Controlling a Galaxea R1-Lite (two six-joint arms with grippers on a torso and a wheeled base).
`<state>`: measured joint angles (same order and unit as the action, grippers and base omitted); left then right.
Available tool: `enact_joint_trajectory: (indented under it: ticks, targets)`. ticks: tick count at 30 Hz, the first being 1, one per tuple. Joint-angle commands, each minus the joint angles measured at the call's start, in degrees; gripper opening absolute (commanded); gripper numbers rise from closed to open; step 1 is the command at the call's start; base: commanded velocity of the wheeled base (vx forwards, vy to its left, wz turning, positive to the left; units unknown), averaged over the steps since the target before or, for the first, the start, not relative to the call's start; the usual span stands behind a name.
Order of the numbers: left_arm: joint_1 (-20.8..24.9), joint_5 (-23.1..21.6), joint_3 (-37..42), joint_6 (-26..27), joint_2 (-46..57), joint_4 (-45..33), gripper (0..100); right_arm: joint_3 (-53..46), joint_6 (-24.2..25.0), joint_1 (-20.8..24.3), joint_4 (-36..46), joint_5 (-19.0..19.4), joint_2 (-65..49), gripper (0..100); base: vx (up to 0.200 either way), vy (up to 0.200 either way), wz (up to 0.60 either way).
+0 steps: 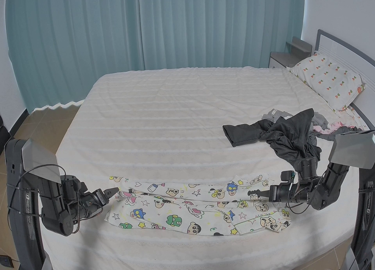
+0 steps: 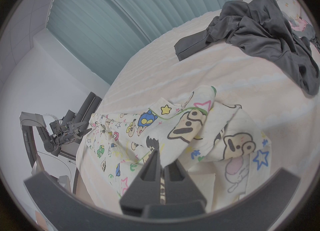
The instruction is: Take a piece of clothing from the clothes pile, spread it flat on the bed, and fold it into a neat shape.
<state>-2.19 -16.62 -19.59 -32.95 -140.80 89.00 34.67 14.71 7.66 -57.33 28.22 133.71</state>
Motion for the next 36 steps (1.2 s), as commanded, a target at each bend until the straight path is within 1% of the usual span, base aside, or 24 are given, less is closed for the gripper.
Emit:
enact_joint_trajectory:
  ticks: [1,3,6,10,18,23,24,31,33,34,35,36]
  targets:
    - [0.0,0.0,0.4,0.0,-0.2,1.0,100,-1.7,-0.5,-0.2,0.0,0.1,-2.3,0,0.0,0.0,0.0]
    - [0.0,0.0,0.4,0.0,-0.2,1.0,100,-2.8,-1.3,-0.1,0.6,0.0,-2.7,0,0.0,0.0,0.0]
    - [0.0,0.0,0.8,0.0,-0.2,1.0,100,-4.8,-4.2,-0.2,1.5,0.1,-3.5,0,0.0,0.0,0.0]
    - [0.0,0.0,0.8,0.0,-0.2,1.0,100,-6.5,-6.9,-1.2,2.3,0.0,-3.7,0,0.0,0.0,0.0]
    - [0.0,0.0,0.8,0.0,-0.2,1.0,100,-6.4,-10.3,-3.7,6.2,0.0,-3.6,0,0.0,0.0,0.0]
    - [0.0,0.0,0.8,0.1,-0.2,1.0,100,-6.7,-11.0,-3.8,5.8,-0.1,-3.7,0,0.0,0.0,0.0]
    - [0.0,0.0,0.8,0.1,-0.2,1.0,100,-6.7,-11.0,-3.8,5.8,-0.1,-3.7,100,0.0,0.0,0.0]
    - [0.0,0.1,0.8,0.1,-0.2,1.0,100,-9.1,-11.2,-3.5,5.7,-0.3,-6.7,100,0.0,0.0,0.0]
    - [0.0,0.1,0.8,0.1,-0.2,1.0,100,-10.2,-11.1,-4.9,5.7,-1.5,-9.3,100,0.0,0.0,0.0]
    - [0.0,0.1,0.8,0.1,-0.2,1.0,100,-10.2,-11.1,-4.9,5.7,-1.5,-9.3,100,0.0,0.0,0.0]
    - [0.0,0.1,0.8,0.0,-0.2,1.0,100,-10.9,-11.0,-6.5,5.4,-1.7,-11.8,100,0.0,0.0,0.0]
    - [0.0,0.1,0.8,0.0,-0.2,1.0,100,-11.1,-10.7,-7.1,5.3,-1.7,-13.6,100,0.0,0.0,0.0]
